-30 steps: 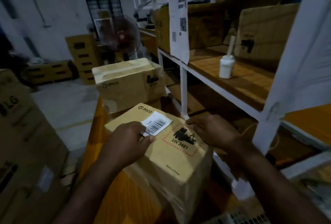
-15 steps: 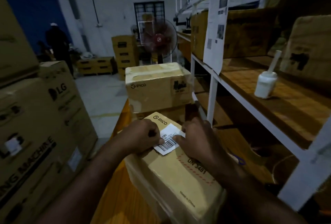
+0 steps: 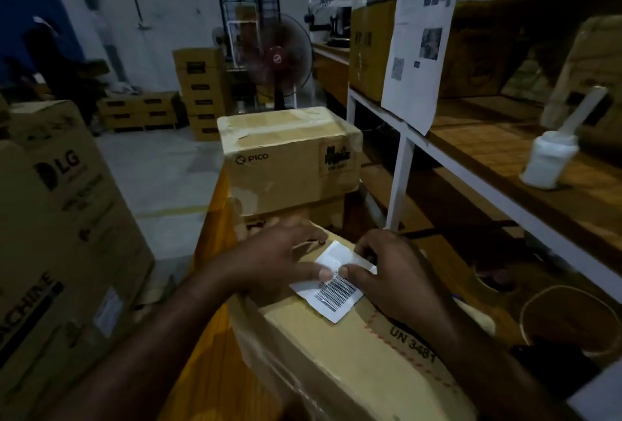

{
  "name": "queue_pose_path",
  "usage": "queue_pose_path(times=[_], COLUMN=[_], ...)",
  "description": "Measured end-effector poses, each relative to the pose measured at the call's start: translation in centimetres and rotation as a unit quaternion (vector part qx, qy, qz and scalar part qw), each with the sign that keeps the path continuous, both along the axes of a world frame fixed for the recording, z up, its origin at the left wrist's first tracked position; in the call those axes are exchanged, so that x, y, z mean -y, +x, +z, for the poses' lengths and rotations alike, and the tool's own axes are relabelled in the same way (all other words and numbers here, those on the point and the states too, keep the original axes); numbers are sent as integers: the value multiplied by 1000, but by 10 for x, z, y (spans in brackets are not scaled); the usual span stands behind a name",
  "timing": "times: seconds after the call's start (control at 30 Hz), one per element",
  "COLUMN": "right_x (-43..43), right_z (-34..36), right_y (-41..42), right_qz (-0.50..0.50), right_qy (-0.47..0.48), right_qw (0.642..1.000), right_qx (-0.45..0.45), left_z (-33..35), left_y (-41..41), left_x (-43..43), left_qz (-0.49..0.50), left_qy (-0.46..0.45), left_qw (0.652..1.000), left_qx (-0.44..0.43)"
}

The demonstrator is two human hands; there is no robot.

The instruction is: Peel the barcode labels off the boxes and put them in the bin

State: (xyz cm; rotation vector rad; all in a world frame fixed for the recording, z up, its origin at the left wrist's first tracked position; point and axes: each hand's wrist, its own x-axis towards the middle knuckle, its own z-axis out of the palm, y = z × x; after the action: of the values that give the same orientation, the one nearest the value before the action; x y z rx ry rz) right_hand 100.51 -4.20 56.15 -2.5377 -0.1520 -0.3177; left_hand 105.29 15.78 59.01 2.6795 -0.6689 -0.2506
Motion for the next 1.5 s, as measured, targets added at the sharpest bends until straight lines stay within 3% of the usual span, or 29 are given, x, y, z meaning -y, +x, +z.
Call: queue_pose_path(times=[0.07,0.3,0.43,0.67,0.87,1.03,1.23,1.5], right_x=[1,1,-4,-11,-11,-7,-1,1], right_z=[-1,6,19,14,12,12,4,6], right_y=[0,2,8,3,1,1,-2,-1], right_qz=[-5,-23,5,-10,40,30,-1,62], right_qy=[10,81,81,66,69,123,10,58], right_qw=[1000,995,988,993,996,991,1000,996], right_qx=[9,-59,-130,-93,-40,-45,-14,0], left_z=[-3,-9,-17,-23,-25,-22,-24,-24], left_y=[8,20,18,14,17,15,17,25], left_x=[6,14,12,10,11,12,12,9], left_qz=[-13,-40,-64,-80,-53,-89,-85,-99], left_qy=[-97,-202,-215,-242,-305,-227,-242,-231], left_qw=[995,977,974,967,950,970,965,966], left_qx=[-14,-55,-19,-4,-30,-14,-48,-57])
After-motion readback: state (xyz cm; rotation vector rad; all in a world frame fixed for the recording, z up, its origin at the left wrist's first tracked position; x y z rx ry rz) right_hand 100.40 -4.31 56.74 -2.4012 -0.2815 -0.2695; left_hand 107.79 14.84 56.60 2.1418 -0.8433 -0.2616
